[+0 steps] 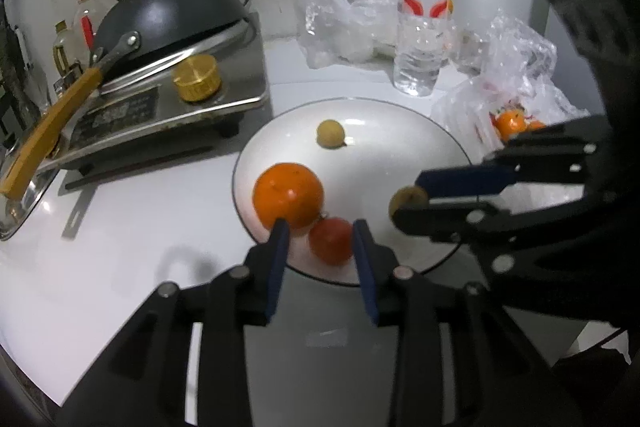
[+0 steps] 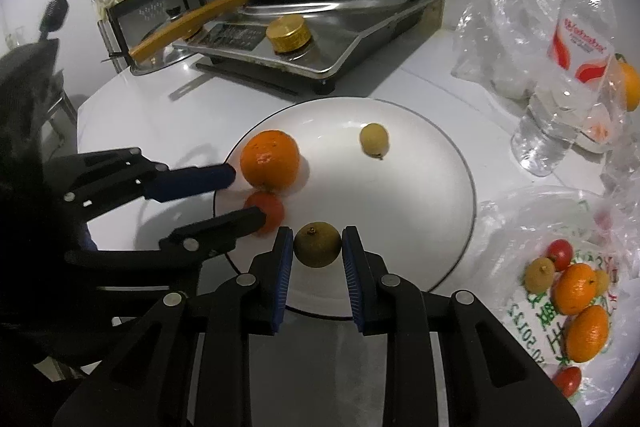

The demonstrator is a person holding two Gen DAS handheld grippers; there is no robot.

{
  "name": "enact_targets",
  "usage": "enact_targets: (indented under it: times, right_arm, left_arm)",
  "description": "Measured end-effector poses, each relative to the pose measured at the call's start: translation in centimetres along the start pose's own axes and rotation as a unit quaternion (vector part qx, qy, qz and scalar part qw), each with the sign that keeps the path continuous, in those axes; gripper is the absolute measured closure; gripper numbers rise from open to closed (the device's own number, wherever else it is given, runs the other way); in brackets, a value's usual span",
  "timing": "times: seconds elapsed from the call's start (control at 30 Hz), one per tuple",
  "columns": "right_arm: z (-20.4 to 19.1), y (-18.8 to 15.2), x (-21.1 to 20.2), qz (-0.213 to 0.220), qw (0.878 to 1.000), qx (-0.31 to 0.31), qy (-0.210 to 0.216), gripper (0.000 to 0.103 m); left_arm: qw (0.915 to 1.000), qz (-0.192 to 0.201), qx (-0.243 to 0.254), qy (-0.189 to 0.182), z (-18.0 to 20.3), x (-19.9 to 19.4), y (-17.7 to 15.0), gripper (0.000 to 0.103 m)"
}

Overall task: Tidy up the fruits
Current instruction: 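Lower the red tomato onto the plate beside the mandarin and open the left gripper, then lower the brown fruit onto the plate and open the right gripper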

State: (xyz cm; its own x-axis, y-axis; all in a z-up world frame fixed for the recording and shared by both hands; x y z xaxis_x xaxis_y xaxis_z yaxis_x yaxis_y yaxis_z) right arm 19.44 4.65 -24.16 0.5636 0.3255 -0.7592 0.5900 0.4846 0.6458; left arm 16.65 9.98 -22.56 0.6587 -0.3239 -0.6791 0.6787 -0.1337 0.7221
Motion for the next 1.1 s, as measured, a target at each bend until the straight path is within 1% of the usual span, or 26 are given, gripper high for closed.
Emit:
enact_targets:
  times: [0.17, 0.53, 0.77, 1.03, 1.1]
  right_arm:
    - [-0.9, 0.0, 0.7, -0.014, 1.0, -0.002, 0.011, 0.076]
    - [-1.7, 0.3, 1.0, -0.027, 1.0, -0.001, 0.011, 0.076]
    - [-1.6, 0.5, -0.3, -0.016, 1.0, 0.002, 0.009, 0.074]
    - [0.0, 0.2, -3.1, 0.01, 1.0, 0.01, 0.002, 0.074]
    - [0.5, 0.0, -3.7, 0.014, 1.0, 0.011, 0.0, 0.074]
  left_arm:
    - [0.9999, 0.01, -0.013, 0.001, -1.1, -1.0, -0.2, 0.069]
    - [0.9987, 0.026, -0.042, 0.014, -2.6, -2.7, -0.8, 0.069]
    - [0.998, 0.029, -0.051, 0.025, -2.7, -3.6, -0.9, 0.068]
    - [0.9977, 0.042, -0.046, 0.029, -1.0, -4.6, 0.1, 0.067]
    - [0.9975, 0.045, -0.047, 0.028, -0.4, -4.8, 0.3, 0.065]
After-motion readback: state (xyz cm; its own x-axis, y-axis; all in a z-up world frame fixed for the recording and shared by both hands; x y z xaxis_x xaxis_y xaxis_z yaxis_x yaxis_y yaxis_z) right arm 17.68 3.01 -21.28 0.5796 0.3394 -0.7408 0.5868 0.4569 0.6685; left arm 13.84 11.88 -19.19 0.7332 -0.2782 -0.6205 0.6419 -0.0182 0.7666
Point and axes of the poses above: each gripper's, at about its wrist camera, not at the fingertips, and x roughly the way its jaws point, z to its right, y to its top, the point moved 7 cm from there along x, roughly the way its jaws point, and after that the axes turned 13 degrees about -y, right-handed, at the moved point
